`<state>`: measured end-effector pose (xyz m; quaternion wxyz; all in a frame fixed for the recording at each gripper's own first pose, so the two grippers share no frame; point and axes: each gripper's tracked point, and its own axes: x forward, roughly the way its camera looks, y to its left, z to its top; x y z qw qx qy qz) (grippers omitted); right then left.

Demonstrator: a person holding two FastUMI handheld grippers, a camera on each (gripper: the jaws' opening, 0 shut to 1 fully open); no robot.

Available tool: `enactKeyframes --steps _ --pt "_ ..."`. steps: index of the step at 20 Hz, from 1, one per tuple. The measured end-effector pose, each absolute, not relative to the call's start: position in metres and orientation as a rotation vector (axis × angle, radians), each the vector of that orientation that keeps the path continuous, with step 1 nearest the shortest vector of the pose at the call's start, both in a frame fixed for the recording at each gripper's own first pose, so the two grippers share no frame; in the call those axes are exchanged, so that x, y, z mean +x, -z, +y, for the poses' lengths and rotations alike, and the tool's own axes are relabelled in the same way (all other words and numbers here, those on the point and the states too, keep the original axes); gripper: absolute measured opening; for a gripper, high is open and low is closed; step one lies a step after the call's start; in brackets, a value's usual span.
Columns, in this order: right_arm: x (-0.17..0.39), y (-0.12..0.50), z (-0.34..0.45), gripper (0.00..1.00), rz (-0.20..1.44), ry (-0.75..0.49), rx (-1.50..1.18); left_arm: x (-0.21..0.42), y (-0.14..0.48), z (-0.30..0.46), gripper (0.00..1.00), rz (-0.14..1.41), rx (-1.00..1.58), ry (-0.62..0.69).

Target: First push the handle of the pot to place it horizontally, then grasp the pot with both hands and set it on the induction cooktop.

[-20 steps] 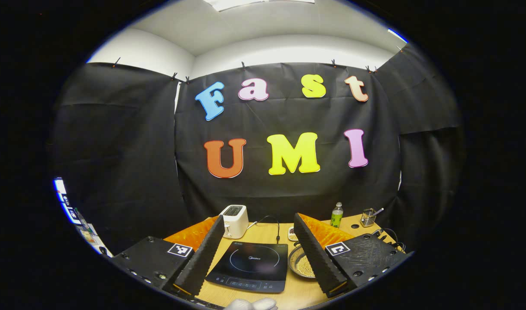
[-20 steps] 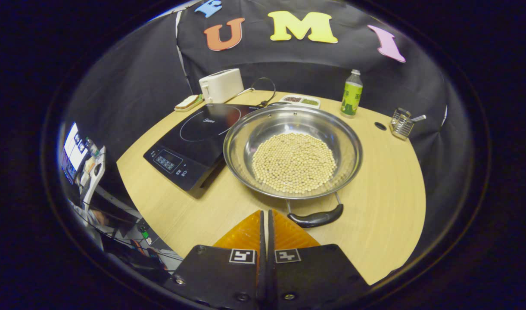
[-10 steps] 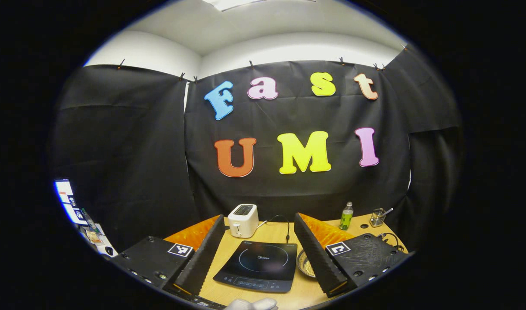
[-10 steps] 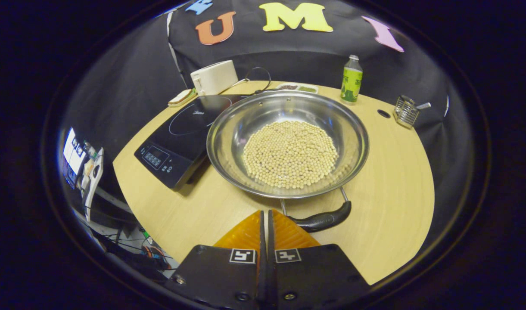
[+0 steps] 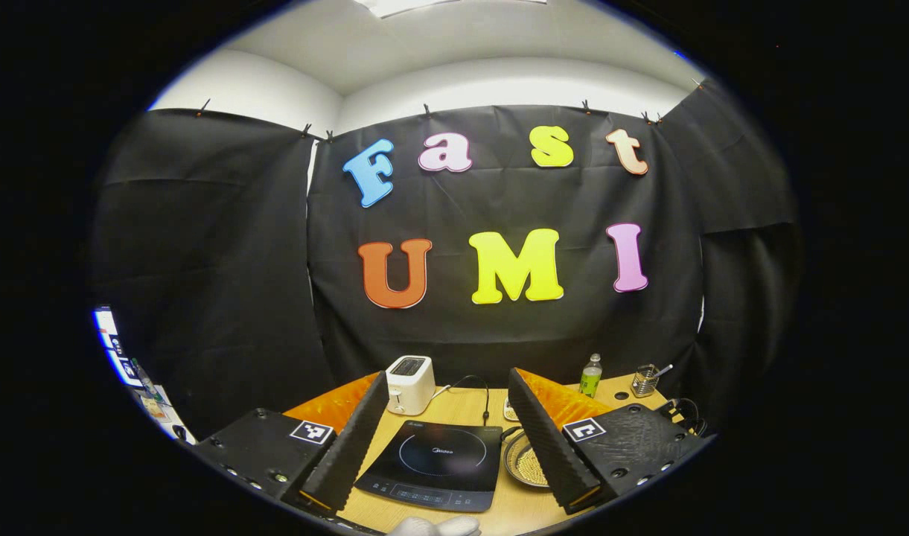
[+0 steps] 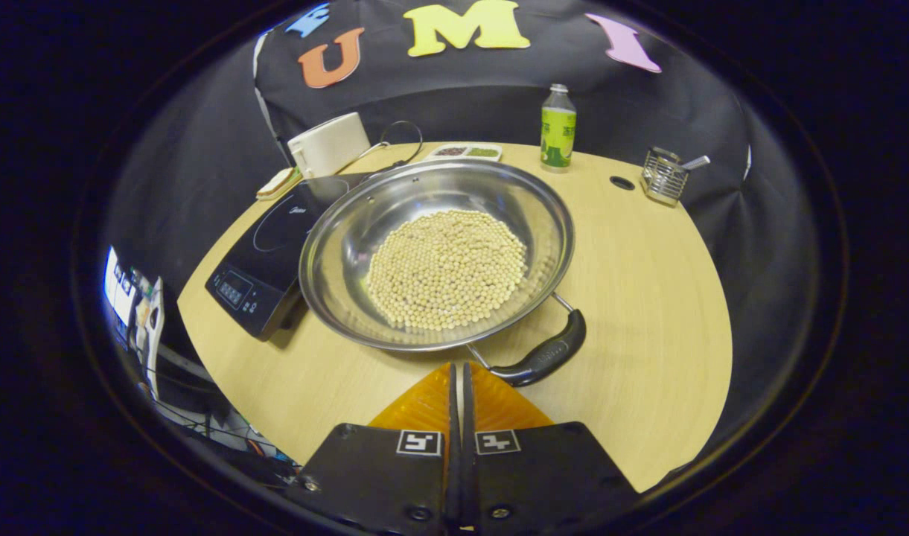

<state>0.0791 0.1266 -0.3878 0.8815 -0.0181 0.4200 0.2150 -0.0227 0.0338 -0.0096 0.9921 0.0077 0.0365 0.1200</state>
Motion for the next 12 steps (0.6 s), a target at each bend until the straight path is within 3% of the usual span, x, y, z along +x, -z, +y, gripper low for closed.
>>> enactKeyframes --steps 7,12 --pt "0.106 0.388 0.102 0.0 0.875 -0.402 -0.036 -0.012 0.01 0.03 0.96 0.072 0.019 -0.252" --pt "0.125 0.388 0.083 0.04 0.877 -0.384 -0.053 -0.005 0.015 0.027 0.96 0.078 0.023 -0.271"
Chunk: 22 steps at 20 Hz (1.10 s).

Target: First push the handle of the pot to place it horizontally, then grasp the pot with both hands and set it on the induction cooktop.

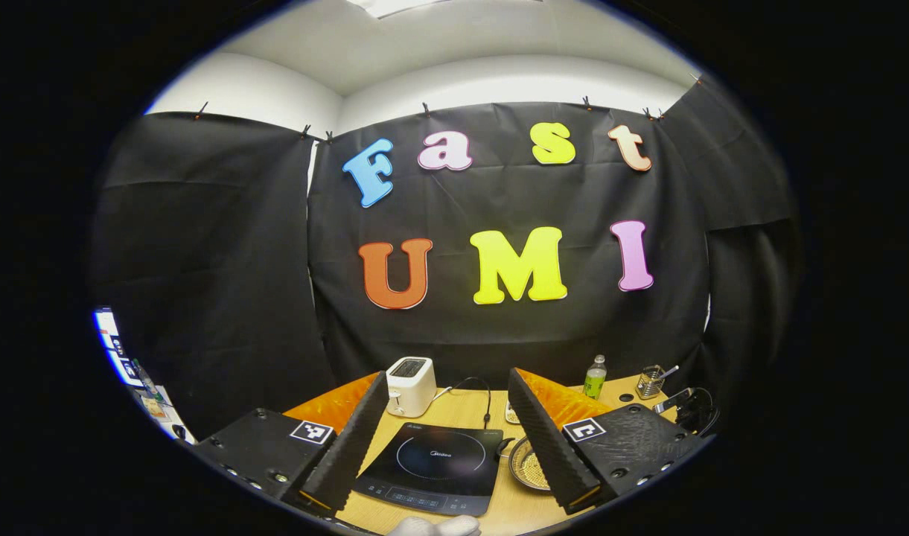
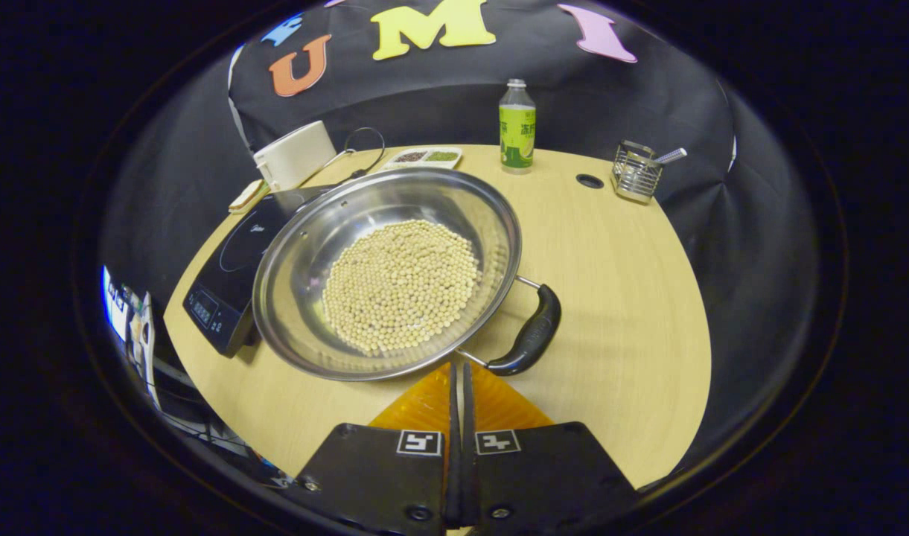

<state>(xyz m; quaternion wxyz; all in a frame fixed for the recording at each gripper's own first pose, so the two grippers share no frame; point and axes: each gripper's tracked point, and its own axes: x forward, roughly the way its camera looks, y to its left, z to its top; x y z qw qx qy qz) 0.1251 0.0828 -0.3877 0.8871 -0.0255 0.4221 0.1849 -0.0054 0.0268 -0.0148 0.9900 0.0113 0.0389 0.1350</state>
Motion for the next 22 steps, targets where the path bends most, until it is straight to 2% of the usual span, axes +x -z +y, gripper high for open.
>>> enactKeyframes --steps 3,5,8,9,14,19,20,21,22 --pt "0.14 0.387 0.072 0.0 0.878 -0.378 -0.077 0.002 0.017 0.021 0.96 0.081 0.026 -0.279" --pt "0.147 0.386 0.066 0.04 0.881 -0.373 -0.085 0.007 0.019 0.016 0.96 0.082 0.029 -0.283" --pt "0.161 0.385 0.057 0.04 0.879 -0.371 -0.104 0.013 0.024 0.01 0.96 0.088 0.029 -0.285" --pt "0.165 0.385 0.056 0.0 0.877 -0.374 -0.114 0.014 0.026 0.009 0.96 0.093 0.027 -0.289" --pt "0.177 0.385 0.049 0.04 0.869 -0.389 -0.154 0.019 0.034 0.007 0.96 0.111 0.009 -0.315" --pt "0.182 0.383 0.047 0.04 0.858 -0.385 -0.167 0.018 0.041 0.009 0.96 0.126 0.0 -0.314" --pt "0.184 0.383 0.046 0.0 0.852 -0.386 -0.181 0.017 0.042 0.009 0.96 0.129 -0.005 -0.309" --pt "0.187 0.383 0.043 0.04 0.846 -0.38 -0.192 0.018 0.043 0.009 0.96 0.13 -0.005 -0.3" --pt "0.189 0.381 0.041 0.0 0.844 -0.366 -0.197 0.016 0.042 0.01 0.96 0.13 0.002 -0.295"
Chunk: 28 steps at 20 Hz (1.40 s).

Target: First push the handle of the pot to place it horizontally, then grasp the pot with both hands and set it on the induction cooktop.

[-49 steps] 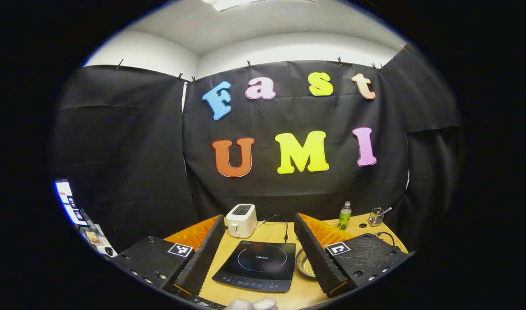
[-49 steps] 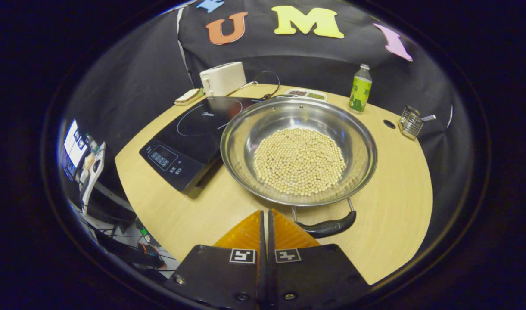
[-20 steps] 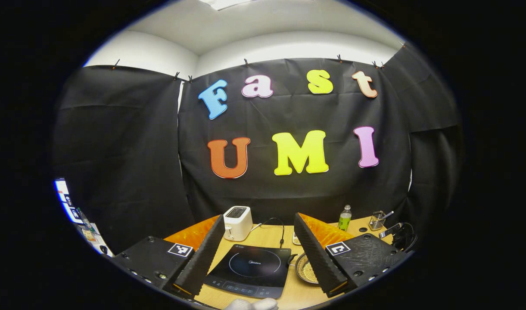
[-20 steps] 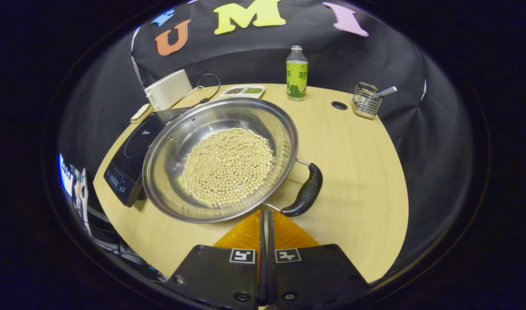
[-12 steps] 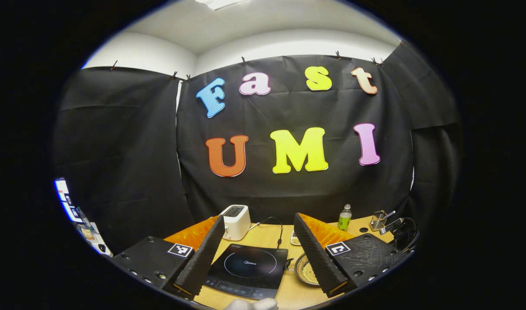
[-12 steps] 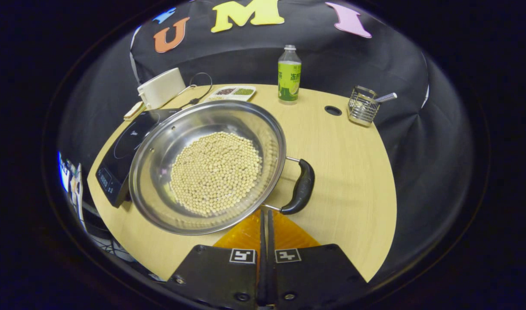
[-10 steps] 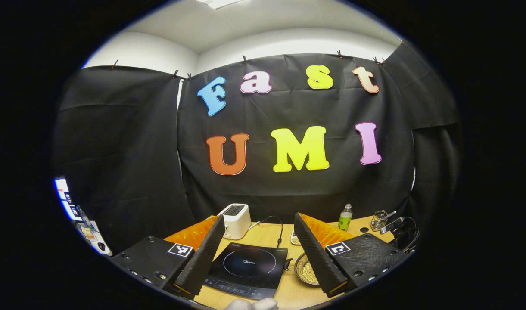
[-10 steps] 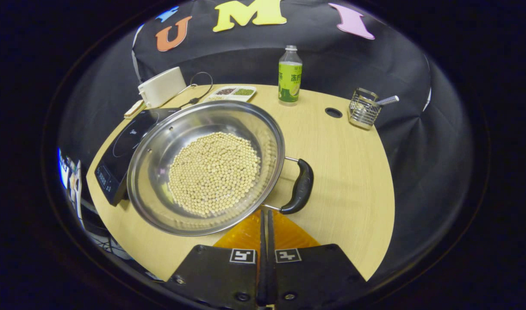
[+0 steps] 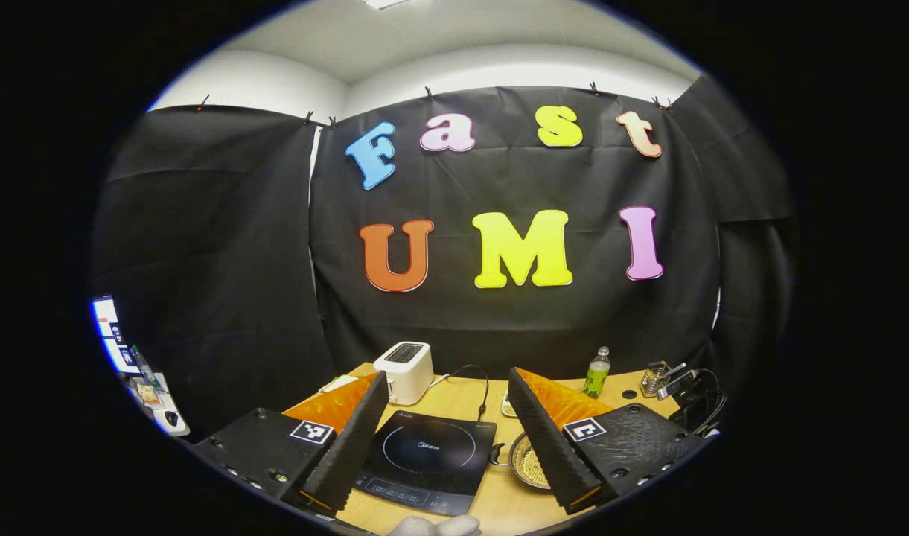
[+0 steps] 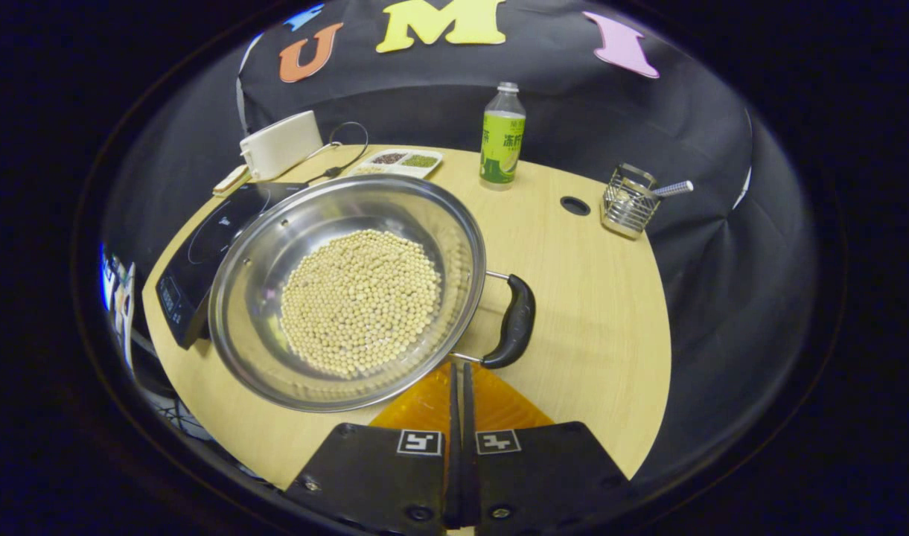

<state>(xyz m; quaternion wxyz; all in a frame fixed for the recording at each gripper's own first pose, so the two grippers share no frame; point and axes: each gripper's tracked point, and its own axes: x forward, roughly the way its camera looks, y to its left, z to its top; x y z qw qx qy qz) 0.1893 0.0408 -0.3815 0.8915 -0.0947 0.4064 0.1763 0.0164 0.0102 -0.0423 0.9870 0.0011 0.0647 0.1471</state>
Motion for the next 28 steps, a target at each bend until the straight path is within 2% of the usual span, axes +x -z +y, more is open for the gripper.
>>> enactKeyframes --steps 5,6,7,9,10,11,12,14,15,17,18,22,28 --pt "0.173 0.372 0.034 0.04 0.825 -0.293 -0.172 0.009 0.045 0.014 0.96 0.121 0.028 -0.254" --pt "0.166 0.367 0.034 0.0 0.815 -0.29 -0.156 0.009 0.051 0.014 0.96 0.125 0.028 -0.235" --pt "0.158 0.36 0.033 0.04 0.8 -0.284 -0.147 0.01 0.056 0.013 0.96 0.132 0.024 -0.217" --pt "0.146 0.344 0.026 0.05 0.756 -0.254 -0.149 0.011 0.067 0.013 0.96 0.15 0.012 -0.18" --pt "0.14 0.336 0.024 0.09 0.736 -0.239 -0.147 0.012 0.075 0.011 0.96 0.161 0.004 -0.161" --pt "0.131 0.327 0.024 0.18 0.716 -0.232 -0.135 0.013 0.083 0.01 0.96 0.172 -0.004 -0.141" --pt "0.124 0.32 0.023 0.22 0.702 -0.221 -0.121 0.015 0.089 0.009 0.96 0.181 -0.012 -0.124" --pt "0.107 0.307 0.021 0.42 0.678 -0.204 -0.09 0.018 0.108 0.004 0.96 0.213 -0.021 -0.078" --pt "0.101 0.303 0.019 0.65 0.667 -0.191 -0.075 0.019 0.118 0.001 0.96 0.233 -0.022 -0.056" --pt "0.091 0.301 0.013 0.92 0.658 -0.156 -0.053 0.022 0.14 -0.001 0.96 0.277 -0.019 -0.022" --pt "0.089 0.303 0.01 0.95 0.662 -0.144 -0.043 0.025 0.155 -0.005 0.96 0.305 -0.023 -0.009" --pt "0.097 0.313 0.014 0.96 0.687 -0.165 0.009 0.043 0.207 -0.021 0.96 0.425 -0.089 0.009" --pt "0.157 0.331 0.027 0.96 0.72 -0.246 0.05 0.09 0.281 -0.041 0.97 0.583 -0.099 0.005"
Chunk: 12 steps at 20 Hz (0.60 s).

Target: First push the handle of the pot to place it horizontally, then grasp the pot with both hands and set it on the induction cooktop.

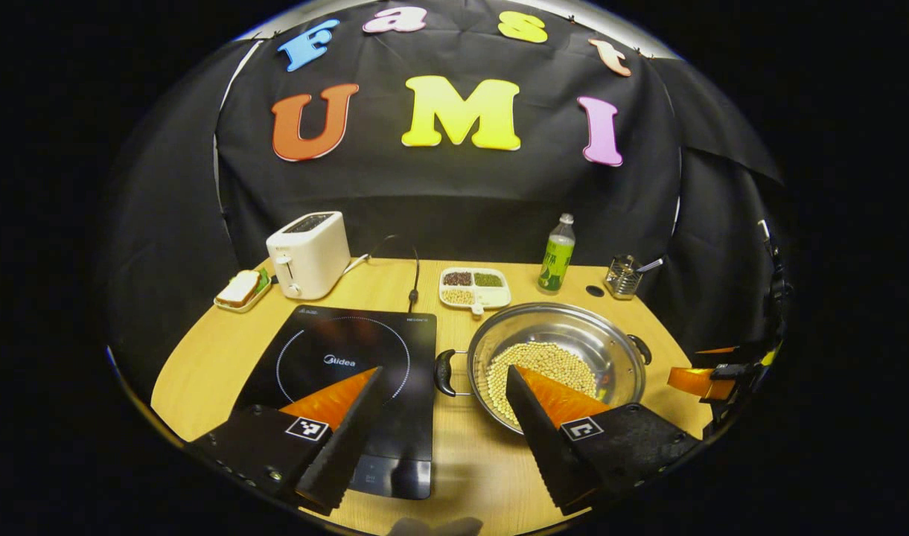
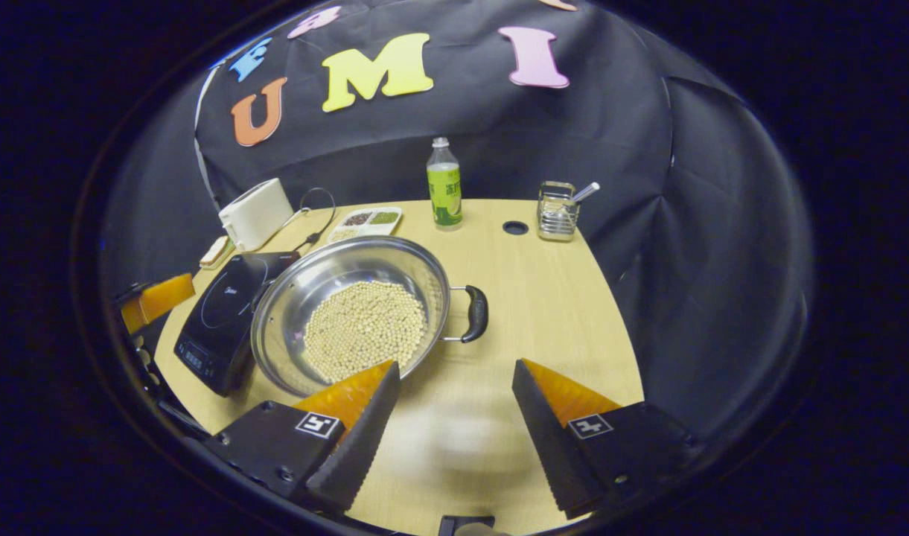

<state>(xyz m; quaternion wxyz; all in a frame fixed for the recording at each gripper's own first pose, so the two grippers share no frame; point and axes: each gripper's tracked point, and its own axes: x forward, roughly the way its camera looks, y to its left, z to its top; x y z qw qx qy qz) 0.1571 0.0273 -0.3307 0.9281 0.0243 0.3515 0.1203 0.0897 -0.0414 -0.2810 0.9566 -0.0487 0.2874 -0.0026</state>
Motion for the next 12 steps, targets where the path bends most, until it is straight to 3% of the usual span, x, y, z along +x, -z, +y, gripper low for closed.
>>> enactKeyframes --steps 7,12 --pt "0.223 0.365 0.038 0.94 0.807 -0.296 0.056 0.14 0.338 -0.053 0.97 0.697 -0.095 -0.028" --pt "0.235 0.383 0.047 0.92 0.868 -0.333 0.034 0.158 0.363 -0.06 0.97 0.752 -0.105 -0.029"
